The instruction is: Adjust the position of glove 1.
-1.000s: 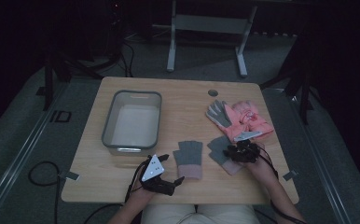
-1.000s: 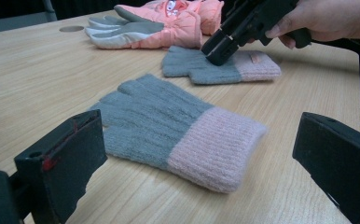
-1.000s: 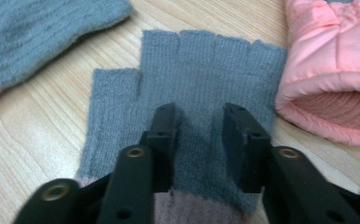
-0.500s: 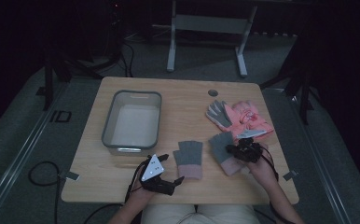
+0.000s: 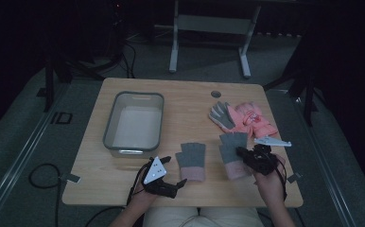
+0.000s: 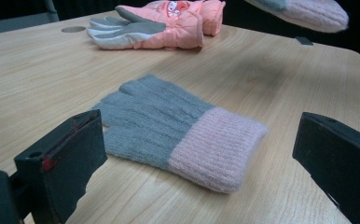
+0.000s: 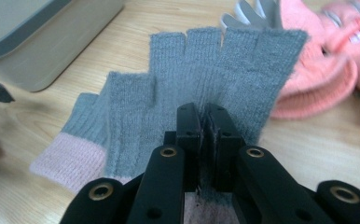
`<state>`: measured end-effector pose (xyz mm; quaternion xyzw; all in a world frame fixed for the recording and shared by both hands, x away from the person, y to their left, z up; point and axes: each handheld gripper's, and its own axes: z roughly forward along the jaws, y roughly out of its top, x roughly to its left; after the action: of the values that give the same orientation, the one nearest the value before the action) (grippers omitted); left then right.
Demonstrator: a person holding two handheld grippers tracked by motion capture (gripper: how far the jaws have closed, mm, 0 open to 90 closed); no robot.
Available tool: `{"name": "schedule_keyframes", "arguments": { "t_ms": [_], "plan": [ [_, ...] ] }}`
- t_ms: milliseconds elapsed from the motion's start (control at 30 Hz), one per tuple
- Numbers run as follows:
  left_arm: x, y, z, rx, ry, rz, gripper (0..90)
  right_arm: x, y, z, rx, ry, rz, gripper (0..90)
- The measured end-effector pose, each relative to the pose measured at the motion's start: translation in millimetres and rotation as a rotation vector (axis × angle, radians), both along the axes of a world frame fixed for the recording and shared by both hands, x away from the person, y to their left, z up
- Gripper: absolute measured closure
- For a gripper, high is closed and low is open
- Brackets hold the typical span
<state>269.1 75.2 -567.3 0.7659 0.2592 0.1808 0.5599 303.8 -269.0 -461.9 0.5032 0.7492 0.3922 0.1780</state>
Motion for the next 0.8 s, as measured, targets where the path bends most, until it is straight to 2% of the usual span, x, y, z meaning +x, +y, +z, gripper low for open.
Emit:
{"name": "schedule_keyframes", "arguments": {
  "t_ms": [67, 133, 200, 233, 300, 433, 567, 800],
  "plan": [
    [0.1, 0.0, 0.0, 0.002, -0.002, -0.001, 1.8, -2.5, -2.7, -4.0, 0.020, 0.008, -0.044, 84.7],
    [0.0, -0.1, 0.0, 0.001, -0.001, 0.001, 1.7, -3.9, -4.8, -10.2, 0.008, 0.013, -0.085, 84.7],
    [-0.5, 0.3, -0.1, -0.004, -0.002, 0.006, 1.8, -4.7, -8.2, -17.6, 0.016, 0.025, -0.125, 84.7],
    [-0.5, 0.3, -0.1, -0.004, -0.002, 0.006, 1.7, -4.7, -8.2, -17.6, 0.016, 0.025, -0.125, 84.7],
    [-0.1, 0.5, 0.0, -0.003, 0.000, 0.008, 1.8, -5.3, -12.4, -33.8, 0.016, 0.049, -0.179, 84.7],
    [-0.9, 0.2, 0.0, 0.003, -0.010, 0.007, 1.8, -2.7, -14.3, -46.4, 0.002, 0.063, -0.210, 84.6],
    [-1.0, -0.4, 0.0, 0.007, -0.011, 0.008, 1.7, 1.4, -14.5, -58.0, 0.008, 0.095, -0.222, 84.6],
    [-1.1, -0.1, 0.0, 0.007, -0.012, 0.003, 1.7, 11.6, -17.2, -79.6, -0.018, 0.127, -0.251, 82.8]
  ]
}}
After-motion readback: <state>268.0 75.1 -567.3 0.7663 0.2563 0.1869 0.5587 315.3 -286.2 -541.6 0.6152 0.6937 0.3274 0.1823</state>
